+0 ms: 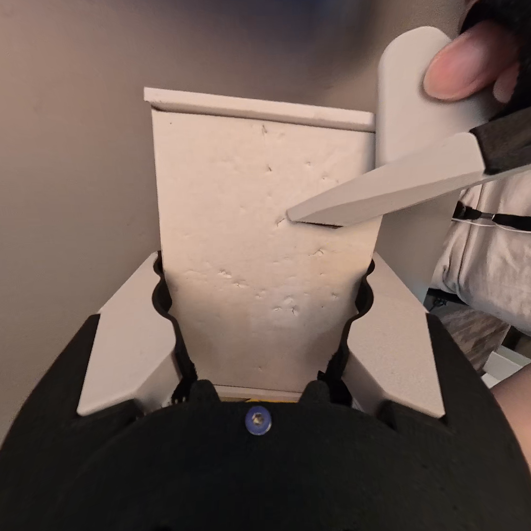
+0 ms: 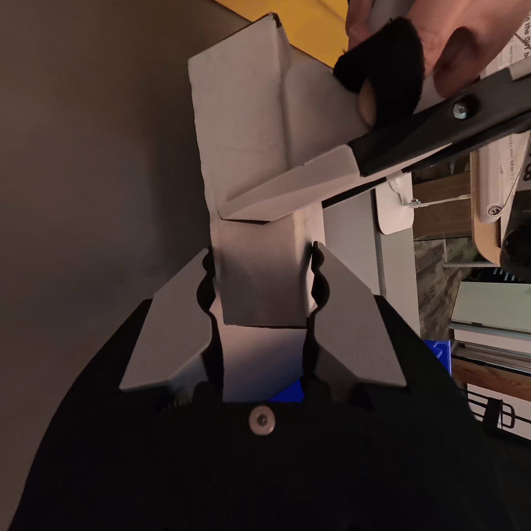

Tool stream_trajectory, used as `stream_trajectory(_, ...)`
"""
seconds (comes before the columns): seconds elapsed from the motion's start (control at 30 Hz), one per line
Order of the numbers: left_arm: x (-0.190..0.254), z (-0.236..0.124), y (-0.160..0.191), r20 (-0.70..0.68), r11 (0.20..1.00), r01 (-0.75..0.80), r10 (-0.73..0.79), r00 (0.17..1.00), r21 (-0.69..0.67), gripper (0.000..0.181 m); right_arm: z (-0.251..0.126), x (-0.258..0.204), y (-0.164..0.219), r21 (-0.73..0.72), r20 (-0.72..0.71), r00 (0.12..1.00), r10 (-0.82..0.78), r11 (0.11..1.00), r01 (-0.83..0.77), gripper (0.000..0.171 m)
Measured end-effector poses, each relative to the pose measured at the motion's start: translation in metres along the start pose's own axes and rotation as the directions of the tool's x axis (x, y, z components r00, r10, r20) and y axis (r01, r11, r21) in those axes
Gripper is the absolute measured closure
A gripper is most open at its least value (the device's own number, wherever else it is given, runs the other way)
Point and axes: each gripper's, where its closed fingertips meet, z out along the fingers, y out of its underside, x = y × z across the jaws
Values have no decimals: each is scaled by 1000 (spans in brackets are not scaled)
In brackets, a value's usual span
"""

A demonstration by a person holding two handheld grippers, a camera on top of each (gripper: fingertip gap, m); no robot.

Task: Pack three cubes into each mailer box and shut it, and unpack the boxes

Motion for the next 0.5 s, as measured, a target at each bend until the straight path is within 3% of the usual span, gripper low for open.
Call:
stream_trajectory(0.13,3,-8,-6,6,995,55,-56,998,85,54,-4,-3,2,3,19,1000,14,1000,-14,104)
stream_trajectory(0.23,6,-35,-18,83,969,34,-56,995,243,68,-7,-5,5,-11,22,1000,5,1000,-4,104)
stream_trajectory(0.37,19,-90,-22,370,881,-123,-63,927,458,68,-9,-6,7,-29,32,999,-5,1000,6,104)
stream_trajectory(0.43,29,-110,-12,545,826,-238,-98,833,512,65,-11,-6,9,-33,46,999,8,999,-6,104)
stream_trajectory(0.5,47,-115,-5,646,754,-346,-134,752,558,49,-12,-6,9,-33,67,998,22,999,-20,104)
